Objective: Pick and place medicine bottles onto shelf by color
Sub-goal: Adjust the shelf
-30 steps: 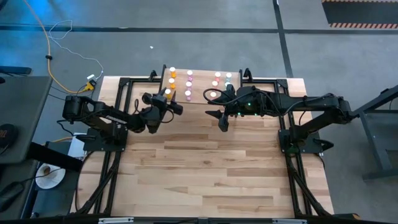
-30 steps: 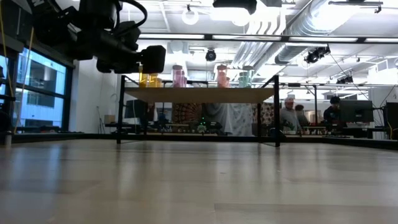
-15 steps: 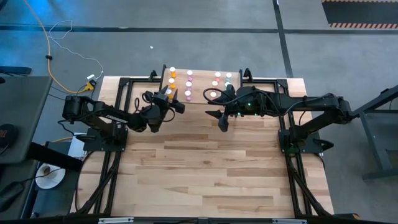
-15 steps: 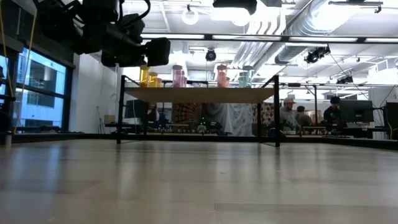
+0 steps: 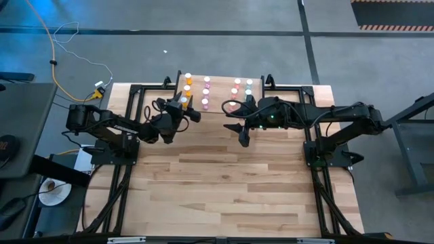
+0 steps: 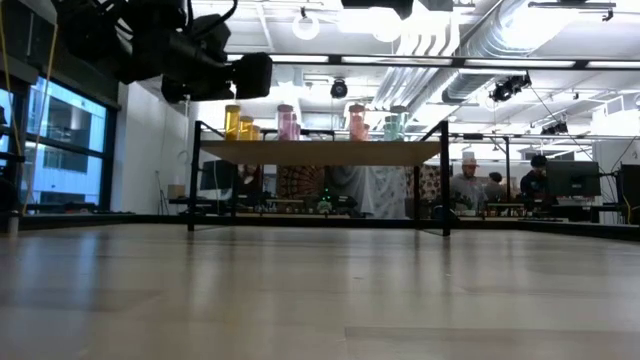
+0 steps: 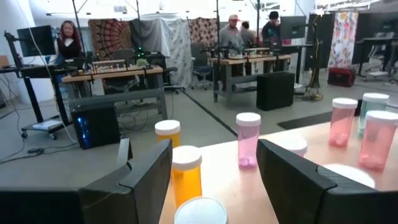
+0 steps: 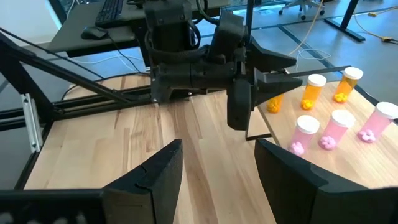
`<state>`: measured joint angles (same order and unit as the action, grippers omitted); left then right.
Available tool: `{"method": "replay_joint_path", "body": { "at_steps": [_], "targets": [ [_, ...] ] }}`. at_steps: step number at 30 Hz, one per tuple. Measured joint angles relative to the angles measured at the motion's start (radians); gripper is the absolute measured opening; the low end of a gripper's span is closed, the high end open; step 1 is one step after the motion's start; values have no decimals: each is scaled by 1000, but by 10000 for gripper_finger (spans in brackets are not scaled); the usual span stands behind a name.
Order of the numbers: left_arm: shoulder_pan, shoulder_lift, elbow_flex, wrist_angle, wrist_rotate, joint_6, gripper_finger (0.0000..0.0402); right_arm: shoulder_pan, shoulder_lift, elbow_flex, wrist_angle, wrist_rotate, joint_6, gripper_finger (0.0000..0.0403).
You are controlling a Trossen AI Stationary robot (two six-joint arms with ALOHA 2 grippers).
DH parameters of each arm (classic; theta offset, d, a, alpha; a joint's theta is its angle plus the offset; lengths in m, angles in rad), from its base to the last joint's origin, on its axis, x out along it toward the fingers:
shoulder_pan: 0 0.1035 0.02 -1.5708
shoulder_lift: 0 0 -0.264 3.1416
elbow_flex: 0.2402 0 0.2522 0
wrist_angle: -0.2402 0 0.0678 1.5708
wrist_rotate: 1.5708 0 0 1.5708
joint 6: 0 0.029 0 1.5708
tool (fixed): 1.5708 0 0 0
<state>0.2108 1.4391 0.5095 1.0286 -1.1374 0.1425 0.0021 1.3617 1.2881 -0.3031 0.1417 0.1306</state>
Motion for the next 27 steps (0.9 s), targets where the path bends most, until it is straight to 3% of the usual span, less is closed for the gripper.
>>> {"method": "replay_joint_path", "body": {
  "at_steps": [8,15,22,27],
  "targets": [
    [0,-4,0,6,27,2,225,0,0,0,0,0,0,193],
    [-2,-11,0,76,26,99,225,0,0,0,0,23,0,193],
    [-26,-89,-1,94,29,218,225,-2,-10,0,-25,100,-19,193],
    [-73,-178,-1,92,24,335,225,-25,-40,0,-98,229,-18,193]
  ]
}}
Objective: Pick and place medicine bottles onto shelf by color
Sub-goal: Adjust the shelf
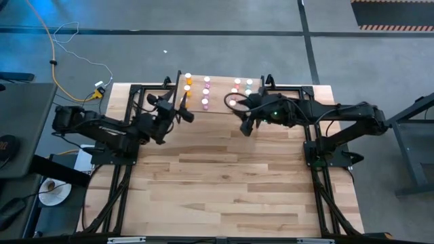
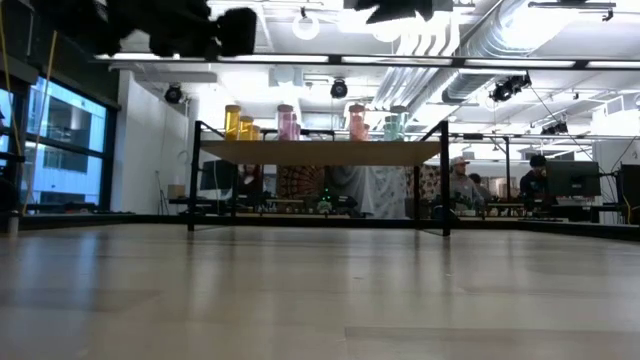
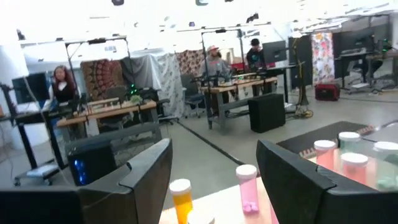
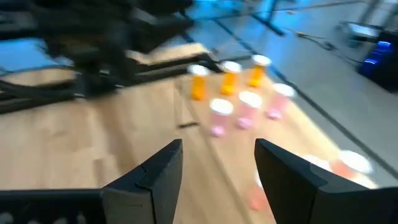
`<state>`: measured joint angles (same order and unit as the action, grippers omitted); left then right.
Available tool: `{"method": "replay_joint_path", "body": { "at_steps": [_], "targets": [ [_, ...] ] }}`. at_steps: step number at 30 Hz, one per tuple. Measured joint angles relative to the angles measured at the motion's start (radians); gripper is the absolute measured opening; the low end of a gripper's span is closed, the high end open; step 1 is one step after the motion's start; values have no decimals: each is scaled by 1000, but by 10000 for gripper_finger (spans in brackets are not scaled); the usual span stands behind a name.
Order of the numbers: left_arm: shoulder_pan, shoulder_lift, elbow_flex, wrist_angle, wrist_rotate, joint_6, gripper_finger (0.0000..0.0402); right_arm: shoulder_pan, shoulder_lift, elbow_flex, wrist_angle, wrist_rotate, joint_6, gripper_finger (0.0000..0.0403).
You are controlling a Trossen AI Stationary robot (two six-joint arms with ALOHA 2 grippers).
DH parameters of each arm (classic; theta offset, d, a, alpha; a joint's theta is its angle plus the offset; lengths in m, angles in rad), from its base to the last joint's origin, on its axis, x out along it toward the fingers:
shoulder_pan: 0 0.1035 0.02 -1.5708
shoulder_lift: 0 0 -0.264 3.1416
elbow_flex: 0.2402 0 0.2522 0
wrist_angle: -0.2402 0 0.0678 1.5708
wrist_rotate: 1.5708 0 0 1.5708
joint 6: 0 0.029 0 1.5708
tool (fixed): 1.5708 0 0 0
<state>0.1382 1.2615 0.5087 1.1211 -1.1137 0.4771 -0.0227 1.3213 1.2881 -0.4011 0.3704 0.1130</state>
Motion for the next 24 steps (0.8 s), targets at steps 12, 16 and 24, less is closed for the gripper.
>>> {"method": "replay_joint_path", "body": {
  "at_steps": [12,16,24],
  "targets": [
    [-143,-157,-2,-62,-162,163,225,-133,-27,0,-210,50,120,193],
    [-189,-181,-5,-121,-202,155,225,-177,-27,0,-246,51,165,193],
    [-268,-184,-5,-139,-260,166,225,-272,-23,-17,-336,49,280,193]
  ]
}}
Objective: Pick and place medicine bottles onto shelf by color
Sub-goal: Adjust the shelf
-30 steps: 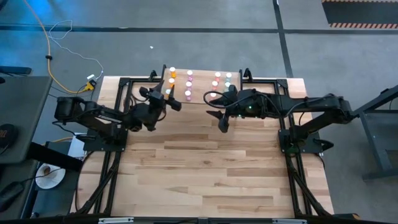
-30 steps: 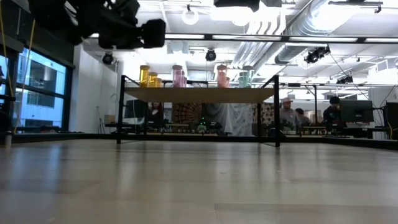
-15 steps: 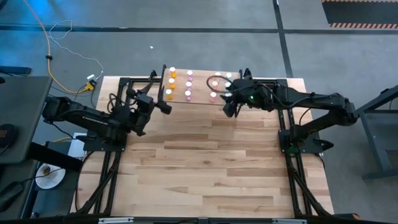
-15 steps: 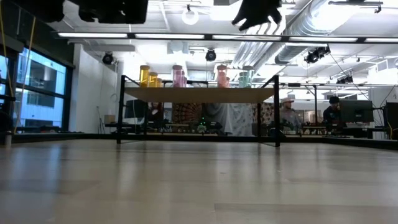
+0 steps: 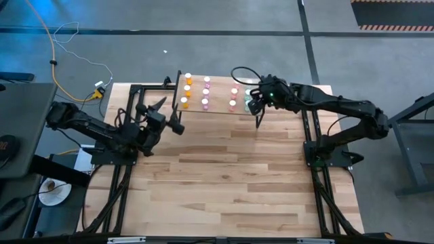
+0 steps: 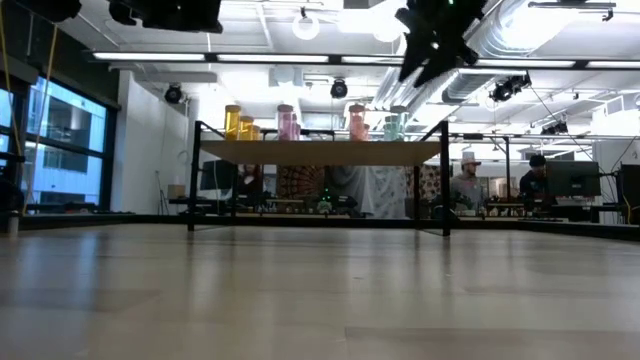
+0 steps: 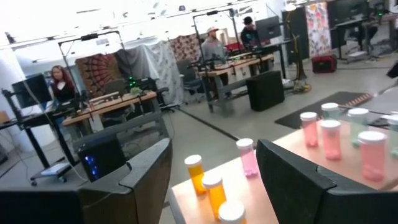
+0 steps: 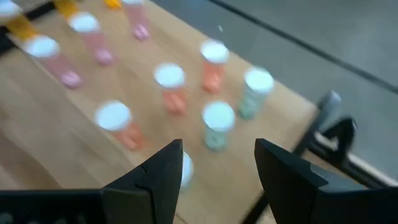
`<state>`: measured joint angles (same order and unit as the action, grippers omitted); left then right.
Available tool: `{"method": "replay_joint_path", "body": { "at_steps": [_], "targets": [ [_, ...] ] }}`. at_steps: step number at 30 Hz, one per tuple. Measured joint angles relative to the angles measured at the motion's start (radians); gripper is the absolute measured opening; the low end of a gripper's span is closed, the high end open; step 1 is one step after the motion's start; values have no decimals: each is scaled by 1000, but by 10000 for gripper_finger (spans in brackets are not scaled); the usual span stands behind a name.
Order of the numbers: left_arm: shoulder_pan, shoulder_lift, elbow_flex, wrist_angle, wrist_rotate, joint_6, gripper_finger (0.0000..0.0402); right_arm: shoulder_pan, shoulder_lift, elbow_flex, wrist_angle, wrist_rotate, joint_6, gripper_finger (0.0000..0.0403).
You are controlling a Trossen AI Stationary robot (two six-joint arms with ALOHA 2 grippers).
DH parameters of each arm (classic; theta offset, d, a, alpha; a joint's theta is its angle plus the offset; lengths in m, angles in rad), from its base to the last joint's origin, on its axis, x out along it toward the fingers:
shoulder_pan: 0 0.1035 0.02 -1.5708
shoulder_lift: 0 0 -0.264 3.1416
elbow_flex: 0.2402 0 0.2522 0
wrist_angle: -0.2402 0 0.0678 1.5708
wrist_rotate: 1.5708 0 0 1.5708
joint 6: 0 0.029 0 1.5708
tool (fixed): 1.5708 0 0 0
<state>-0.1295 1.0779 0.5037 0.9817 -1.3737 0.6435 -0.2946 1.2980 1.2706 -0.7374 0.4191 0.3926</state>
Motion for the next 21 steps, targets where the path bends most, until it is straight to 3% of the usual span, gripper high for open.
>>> {"method": "replay_joint_path", "body": {
  "at_steps": [21],
  "targets": [
    [-30,0,0,2,-44,23,225,-40,11,-70,-173,48,173,193]
  ]
}}
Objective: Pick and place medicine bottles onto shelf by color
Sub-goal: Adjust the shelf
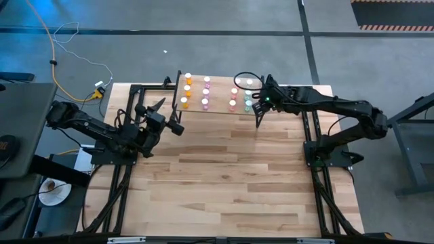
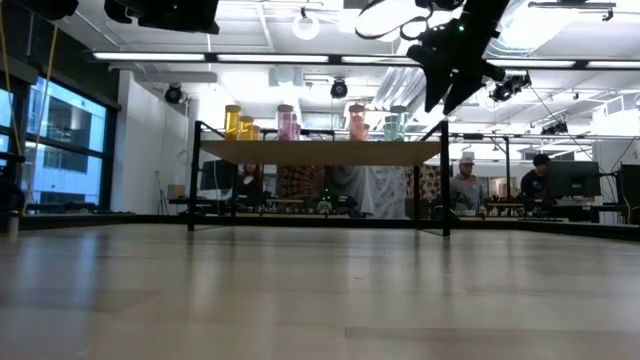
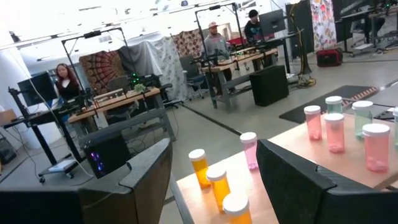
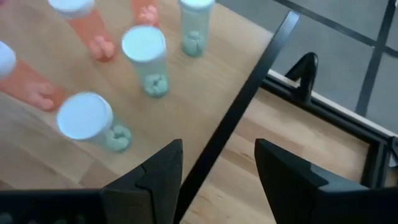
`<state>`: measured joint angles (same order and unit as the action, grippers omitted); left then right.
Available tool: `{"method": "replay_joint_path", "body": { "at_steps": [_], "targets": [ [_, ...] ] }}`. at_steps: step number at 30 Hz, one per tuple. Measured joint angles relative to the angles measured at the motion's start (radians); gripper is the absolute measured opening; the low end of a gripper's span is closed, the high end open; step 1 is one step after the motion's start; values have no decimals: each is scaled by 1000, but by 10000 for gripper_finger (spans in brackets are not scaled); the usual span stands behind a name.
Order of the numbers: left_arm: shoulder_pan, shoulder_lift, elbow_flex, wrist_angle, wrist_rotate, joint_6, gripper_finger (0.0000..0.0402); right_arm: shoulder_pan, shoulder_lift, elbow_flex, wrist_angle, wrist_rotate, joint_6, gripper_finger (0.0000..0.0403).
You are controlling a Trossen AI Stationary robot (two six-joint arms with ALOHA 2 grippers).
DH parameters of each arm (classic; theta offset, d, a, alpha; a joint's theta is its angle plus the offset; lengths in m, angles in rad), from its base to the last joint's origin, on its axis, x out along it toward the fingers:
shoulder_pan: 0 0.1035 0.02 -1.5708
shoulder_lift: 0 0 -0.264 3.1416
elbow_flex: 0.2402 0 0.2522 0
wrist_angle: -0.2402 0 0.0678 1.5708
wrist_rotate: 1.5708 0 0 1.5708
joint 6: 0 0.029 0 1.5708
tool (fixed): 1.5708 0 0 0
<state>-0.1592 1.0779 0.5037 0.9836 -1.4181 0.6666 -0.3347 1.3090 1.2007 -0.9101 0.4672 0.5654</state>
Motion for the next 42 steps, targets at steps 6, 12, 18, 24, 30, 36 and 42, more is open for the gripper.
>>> {"method": "replay_joint_path", "body": {
  "at_steps": [6,12,18,24,30,36,42],
  "targets": [
    [0,0,0,0,0,0,225,0,39,-6,-26,-19,26,193],
    [0,0,0,0,1,0,225,0,84,-6,-21,-18,13,193],
    [0,0,0,0,3,0,225,-16,93,-6,-31,-15,19,193],
    [0,0,0,0,3,0,225,-42,93,-6,-32,-12,15,193],
    [1,0,0,0,3,0,225,-59,93,-6,-33,14,9,193],
    [1,0,0,0,3,0,225,-84,93,-6,-32,15,2,193],
    [1,0,0,0,3,0,225,-108,93,-6,-31,19,-20,193]
  ]
}}
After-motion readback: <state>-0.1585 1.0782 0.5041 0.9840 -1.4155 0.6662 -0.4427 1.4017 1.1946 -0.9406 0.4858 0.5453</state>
